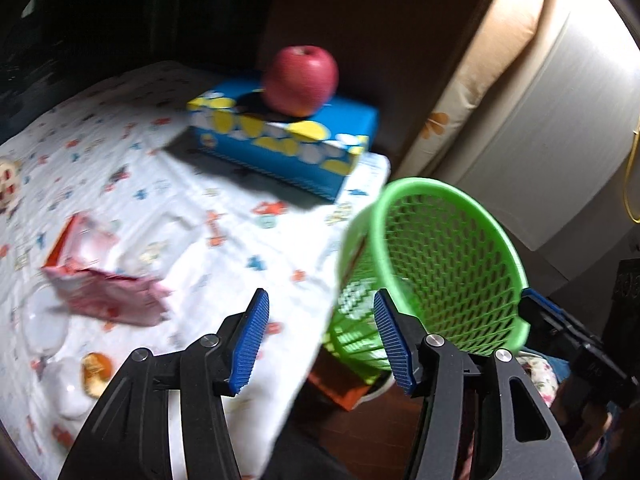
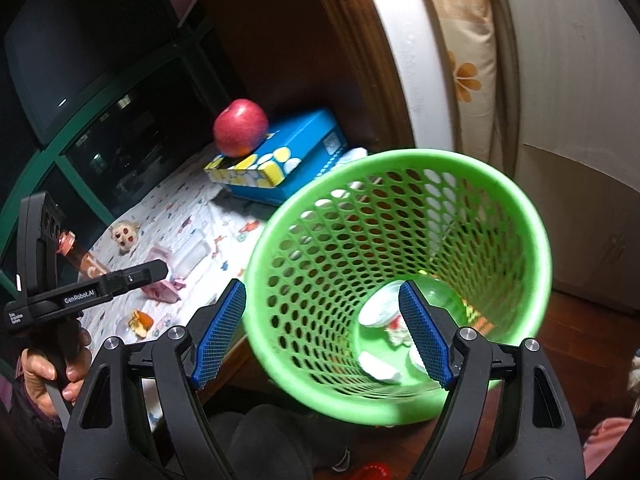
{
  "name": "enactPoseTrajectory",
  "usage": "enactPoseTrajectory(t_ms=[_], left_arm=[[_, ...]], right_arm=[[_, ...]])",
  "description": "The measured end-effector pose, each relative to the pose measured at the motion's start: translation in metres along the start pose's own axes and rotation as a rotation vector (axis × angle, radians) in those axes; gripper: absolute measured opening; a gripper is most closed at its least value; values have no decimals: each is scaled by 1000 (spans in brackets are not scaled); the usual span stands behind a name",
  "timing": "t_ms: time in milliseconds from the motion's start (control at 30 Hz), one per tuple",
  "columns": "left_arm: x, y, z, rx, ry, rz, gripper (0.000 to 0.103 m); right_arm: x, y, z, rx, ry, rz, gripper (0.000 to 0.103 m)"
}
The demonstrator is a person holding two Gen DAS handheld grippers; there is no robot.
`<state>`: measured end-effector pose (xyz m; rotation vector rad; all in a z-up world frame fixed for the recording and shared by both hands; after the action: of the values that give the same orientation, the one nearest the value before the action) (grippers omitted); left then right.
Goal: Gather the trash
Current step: 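Move both open tools back over the items on the bed, then grasp the pink snack wrapper with the right tool while the left tool grasps the brown crumpled snack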
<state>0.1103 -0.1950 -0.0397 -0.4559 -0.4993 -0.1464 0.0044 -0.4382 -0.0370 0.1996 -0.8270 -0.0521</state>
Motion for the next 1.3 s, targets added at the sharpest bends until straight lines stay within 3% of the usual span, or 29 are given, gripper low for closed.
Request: enactPoseTrajectory(t_ms=[267,467,767,1100,1300], left_arm=[[0,91,22,166,-55,89,53],[-4,137,18,238,-38,134,53],[-14,152,-4,284,-4,93,50],[-19,158,-11,297,-6,64,21],[-19,160,5,283,-38,83,18]], right_arm=[[11,43,-21,67,16,62,80],[17,73,-37,112,30,103,80],[19,97,-53,144,57,134,80],[21,118,-71,172,89,169,80],[26,138,-86,201,102,215,80]])
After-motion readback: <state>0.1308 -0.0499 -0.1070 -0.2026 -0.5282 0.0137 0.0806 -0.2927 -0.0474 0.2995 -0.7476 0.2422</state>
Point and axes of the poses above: each gripper's, at about its wrist camera, not at the fingertips, and z roughly against the way its jaws point, y to its left, x to its top, the point moved 1 cm from there along -z, roughly the way its jaws point, and after that the axes turned 14 degrees about z, right-handed, at the moved point
